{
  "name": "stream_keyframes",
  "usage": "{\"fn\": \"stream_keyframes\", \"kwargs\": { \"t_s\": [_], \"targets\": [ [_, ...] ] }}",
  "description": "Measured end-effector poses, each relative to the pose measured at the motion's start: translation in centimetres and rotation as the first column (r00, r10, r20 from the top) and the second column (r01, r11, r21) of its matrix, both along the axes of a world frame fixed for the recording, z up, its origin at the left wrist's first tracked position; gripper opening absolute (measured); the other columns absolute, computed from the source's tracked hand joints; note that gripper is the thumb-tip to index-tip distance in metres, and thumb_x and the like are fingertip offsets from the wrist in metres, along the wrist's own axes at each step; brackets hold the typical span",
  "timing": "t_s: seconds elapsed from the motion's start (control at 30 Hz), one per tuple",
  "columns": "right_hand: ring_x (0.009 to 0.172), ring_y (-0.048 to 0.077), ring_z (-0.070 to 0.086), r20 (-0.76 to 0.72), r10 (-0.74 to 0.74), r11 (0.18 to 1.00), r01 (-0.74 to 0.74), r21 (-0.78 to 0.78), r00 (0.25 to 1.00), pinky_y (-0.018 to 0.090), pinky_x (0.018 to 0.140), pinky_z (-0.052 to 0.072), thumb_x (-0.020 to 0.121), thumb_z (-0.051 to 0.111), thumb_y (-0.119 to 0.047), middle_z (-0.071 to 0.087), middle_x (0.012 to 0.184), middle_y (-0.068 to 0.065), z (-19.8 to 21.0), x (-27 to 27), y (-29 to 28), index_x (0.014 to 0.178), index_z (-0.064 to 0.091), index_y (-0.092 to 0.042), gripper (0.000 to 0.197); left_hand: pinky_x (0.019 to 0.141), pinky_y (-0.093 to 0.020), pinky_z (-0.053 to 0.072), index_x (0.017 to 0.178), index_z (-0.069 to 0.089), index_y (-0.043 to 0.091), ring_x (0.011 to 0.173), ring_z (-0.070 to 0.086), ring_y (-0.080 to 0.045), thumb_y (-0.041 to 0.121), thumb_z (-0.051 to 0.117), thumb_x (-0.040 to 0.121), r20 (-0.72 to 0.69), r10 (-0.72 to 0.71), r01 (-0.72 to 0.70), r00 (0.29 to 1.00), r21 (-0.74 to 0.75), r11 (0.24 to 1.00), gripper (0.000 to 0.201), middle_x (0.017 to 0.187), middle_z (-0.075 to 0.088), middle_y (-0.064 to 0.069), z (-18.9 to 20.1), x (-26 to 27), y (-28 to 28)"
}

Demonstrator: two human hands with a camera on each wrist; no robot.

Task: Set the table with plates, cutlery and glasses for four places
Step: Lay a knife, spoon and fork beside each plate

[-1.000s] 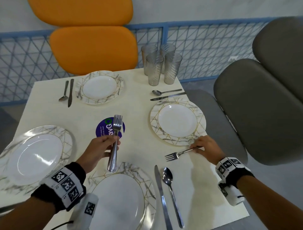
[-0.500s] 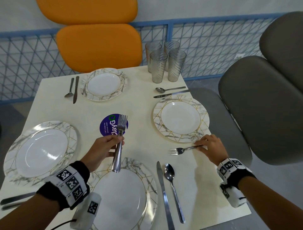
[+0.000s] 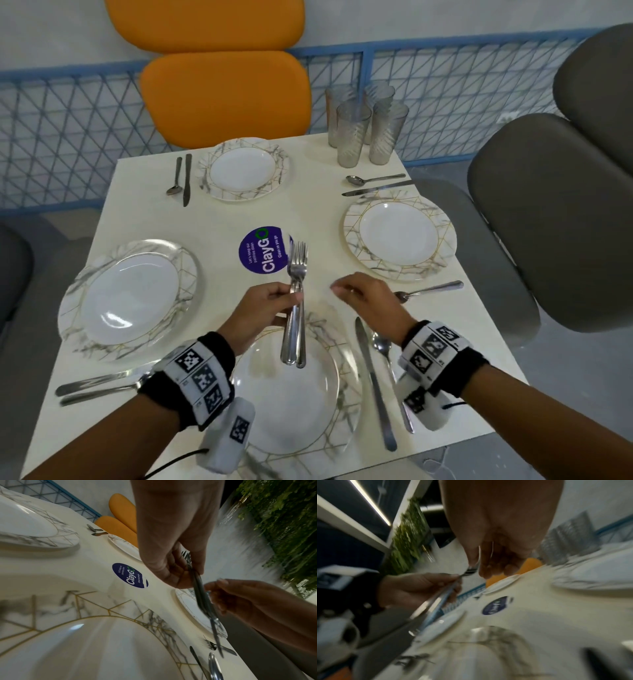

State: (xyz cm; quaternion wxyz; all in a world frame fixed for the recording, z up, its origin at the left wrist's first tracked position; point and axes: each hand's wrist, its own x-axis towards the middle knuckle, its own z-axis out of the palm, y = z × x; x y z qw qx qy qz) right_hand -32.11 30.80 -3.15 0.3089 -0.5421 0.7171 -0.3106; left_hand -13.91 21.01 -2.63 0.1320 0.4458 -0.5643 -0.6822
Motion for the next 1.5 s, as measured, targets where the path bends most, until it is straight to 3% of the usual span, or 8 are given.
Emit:
{"fn": "stream_keyframes", "kwargs": {
  "t_s": [0.23, 0.57, 0.87, 0.97, 1.1, 1.27, 1.37, 1.5],
  "targets": [
    [0.059, 0.01, 0.052, 0.414, 0.017, 0.986, -0.085, 0.145, 0.91, 0.018, 0.059, 0.044, 0.084, 0.066, -0.012, 0.058, 0.069, -0.001, 1.0, 11.0, -3.0, 0.092, 0.061, -0.006, 0.012, 0.065, -0.025, 0.055, 0.096, 0.069, 0.002, 0.079, 0.068, -0.019, 0.018, 0.064, 0.086, -0.049, 0.104, -0.102, 0.993, 0.046, 0.994, 0.02, 0.085, 0.071, -0.009, 0.4, 8.3, 0.8],
    [0.044, 0.007, 0.054, 0.519, -0.055, 0.939, -0.133, 0.318, 0.853, 0.016, 0.045, 0.045, 0.083, 0.065, -0.005, 0.058, 0.058, 0.005, -1.6, 22.7, -2.6, 0.067, 0.054, -0.011, 0.02, 0.056, -0.023, 0.052, 0.083, 0.067, 0.001, 0.064, 0.066, -0.013, 0.018, 0.07, 0.082, 0.065, 0.198, -0.2, 0.978, 0.035, 0.979, 0.017, 0.072, 0.07, -0.005, -2.0, 20.7, 1.5],
    [0.029, 0.012, 0.056, 0.468, -0.124, 0.774, -0.209, 0.597, 0.875, 0.021, 0.032, 0.046, 0.093, 0.031, 0.009, 0.054, 0.035, -0.001, -4.1, 27.2, -1.8, 0.062, 0.045, -0.004, 0.037, 0.061, -0.025, 0.054, 0.086, 0.067, -0.006, 0.07, 0.064, -0.015, 0.02, 0.069, 0.083, 0.113, 0.278, -0.282, 0.954, 0.023, 0.959, 0.026, 0.075, 0.07, -0.005, -4.3, 28.8, 1.0],
    [0.036, 0.01, 0.06, 0.416, -0.118, 0.714, -0.214, 0.667, 0.902, 0.018, 0.04, 0.049, 0.096, 0.033, 0.001, 0.058, 0.053, 0.007, -4.8, 28.1, -2.6, 0.061, 0.045, -0.007, 0.038, 0.059, -0.024, 0.054, 0.083, 0.067, -0.002, 0.068, 0.063, -0.015, 0.018, 0.07, 0.082, 0.103, 0.291, -0.296, 0.951, 0.039, 0.954, 0.021, 0.073, 0.07, -0.005, -4.5, 29.2, 1.2],
    [0.058, 0.024, 0.064, 0.202, -0.06, 0.777, -0.081, 0.624, 0.978, 0.028, 0.058, 0.059, 0.091, 0.045, -0.007, 0.059, 0.071, 0.011, -5.8, 28.3, -3.0, 0.064, 0.046, -0.013, 0.028, 0.06, -0.025, 0.054, 0.081, 0.068, 0.001, 0.067, 0.062, -0.013, 0.018, 0.069, 0.083, 0.078, 0.281, -0.285, 0.957, 0.05, 0.957, 0.017, 0.074, 0.069, -0.006, -4.5, 29.3, 1.2],
    [0.053, 0.019, 0.065, 0.136, -0.055, 0.77, -0.045, 0.636, 0.989, 0.03, 0.059, 0.06, 0.092, 0.043, -0.006, 0.055, 0.068, 0.007, -5.9, 28.3, -3.1, 0.061, 0.042, -0.015, 0.032, 0.059, -0.025, 0.054, 0.079, 0.067, 0.002, 0.067, 0.062, -0.013, 0.017, 0.07, 0.082, 0.063, 0.268, -0.272, 0.961, 0.056, 0.961, 0.015, 0.075, 0.068, -0.007, -4.5, 29.3, 1.0],
    [0.079, 0.03, 0.071, 0.058, 0.021, 0.791, -0.052, 0.61, 0.998, 0.032, 0.067, 0.06, 0.091, 0.045, -0.009, 0.055, 0.07, 0.008, -6.0, 28.4, -3.1, 0.059, 0.039, -0.017, 0.034, 0.06, -0.025, 0.054, 0.08, 0.066, 0.002, 0.066, 0.061, -0.014, 0.017, 0.07, 0.082, 0.056, 0.263, -0.266, 0.963, 0.067, 0.962, 0.016, 0.074, 0.068, -0.007, -4.6, 29.3, 0.8],
    [0.079, 0.029, 0.071, 0.031, 0.045, 0.798, -0.054, 0.6, 0.999, 0.023, 0.054, 0.055, 0.091, 0.045, -0.011, 0.052, 0.063, 0.003, -5.7, 28.7, -3.0, 0.059, 0.039, -0.019, 0.034, 0.062, -0.027, 0.055, 0.083, 0.067, 0.0, 0.068, 0.061, -0.015, 0.017, 0.07, 0.081, 0.055, 0.254, -0.257, 0.966, 0.073, 0.964, 0.018, 0.074, 0.068, -0.006, -4.7, 29.4, 0.8]
  ]
}}
